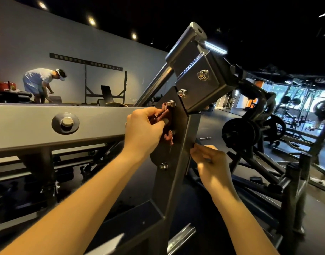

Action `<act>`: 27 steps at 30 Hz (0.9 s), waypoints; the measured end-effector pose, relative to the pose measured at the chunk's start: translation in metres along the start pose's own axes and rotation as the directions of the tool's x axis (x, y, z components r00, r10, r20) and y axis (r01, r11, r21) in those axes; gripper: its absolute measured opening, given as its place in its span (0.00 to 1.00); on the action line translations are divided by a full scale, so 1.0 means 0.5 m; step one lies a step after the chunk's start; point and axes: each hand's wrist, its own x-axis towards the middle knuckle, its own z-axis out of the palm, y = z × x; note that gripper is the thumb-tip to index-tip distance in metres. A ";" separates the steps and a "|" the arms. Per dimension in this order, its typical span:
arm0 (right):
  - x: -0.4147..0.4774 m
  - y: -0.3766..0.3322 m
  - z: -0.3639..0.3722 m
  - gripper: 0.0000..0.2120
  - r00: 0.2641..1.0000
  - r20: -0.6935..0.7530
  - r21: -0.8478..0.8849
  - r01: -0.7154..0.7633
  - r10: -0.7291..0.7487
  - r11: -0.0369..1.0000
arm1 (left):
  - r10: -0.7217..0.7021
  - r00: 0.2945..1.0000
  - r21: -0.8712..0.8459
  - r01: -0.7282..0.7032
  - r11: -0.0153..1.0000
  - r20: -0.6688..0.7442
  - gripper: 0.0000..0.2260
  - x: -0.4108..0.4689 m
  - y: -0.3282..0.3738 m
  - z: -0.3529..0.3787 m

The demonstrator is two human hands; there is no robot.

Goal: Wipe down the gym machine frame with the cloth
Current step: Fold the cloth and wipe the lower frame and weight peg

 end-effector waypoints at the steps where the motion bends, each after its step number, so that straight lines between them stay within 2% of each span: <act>1: 0.001 0.002 0.002 0.19 1.000 -0.010 0.002 0.003 -0.003 1.000 | 0.018 1.000 0.024 -0.019 1.000 0.011 0.08 0.002 -0.005 -0.001; 3: 0.003 0.003 0.004 0.15 1.000 -0.028 0.011 0.005 -0.005 1.000 | 0.081 0.997 0.153 -0.080 0.985 -0.002 0.08 0.016 -0.011 -0.003; 5: 0.004 0.001 0.006 0.16 1.000 -0.022 0.016 -0.015 0.015 1.000 | 0.113 0.993 0.264 -0.103 0.959 -0.024 0.08 0.035 -0.014 -0.004; 9: 0.004 -0.002 0.009 0.20 0.999 -0.032 0.004 -0.034 0.034 0.999 | 0.082 0.996 0.336 -0.067 0.940 -0.028 0.07 0.057 -0.009 -0.010; 12: 0.003 -0.005 0.006 0.18 0.996 -0.006 0.021 -0.091 0.091 0.996 | -0.029 0.997 0.225 0.045 0.973 -0.075 0.03 0.073 0.008 -0.013; 15: -0.005 -0.015 -0.001 0.08 0.987 0.007 0.028 -0.161 0.161 0.987 | -0.215 0.974 -0.104 0.207 0.973 -0.072 0.01 0.079 0.023 -0.018; 17: -0.008 -0.017 -0.002 0.08 0.981 0.016 0.045 -0.195 0.194 0.980 | -0.265 0.964 -0.248 0.257 0.934 0.004 0.03 0.067 0.029 -0.019; 20: -0.009 -0.014 0.003 0.07 0.976 0.020 0.023 -0.216 0.215 0.976 | -0.234 0.969 -0.216 0.245 0.945 0.073 0.04 0.038 0.030 -0.014; 23: -0.013 -0.015 0.006 0.12 0.978 0.006 -0.005 -0.207 0.207 0.978 | -0.188 0.980 -0.160 0.197 0.967 0.071 0.08 0.015 0.025 -0.010; 25: -0.013 -0.014 0.003 0.12 0.983 0.001 0.010 -0.185 0.185 0.983 | -0.147 0.986 -0.145 0.158 0.977 0.083 0.07 0.009 0.018 -0.013; 27: -0.015 -0.018 0.003 0.17 0.987 0.017 0.038 -0.160 0.160 0.986 | -0.089 0.989 -0.133 0.104 0.986 0.117 0.07 0.003 0.017 -0.020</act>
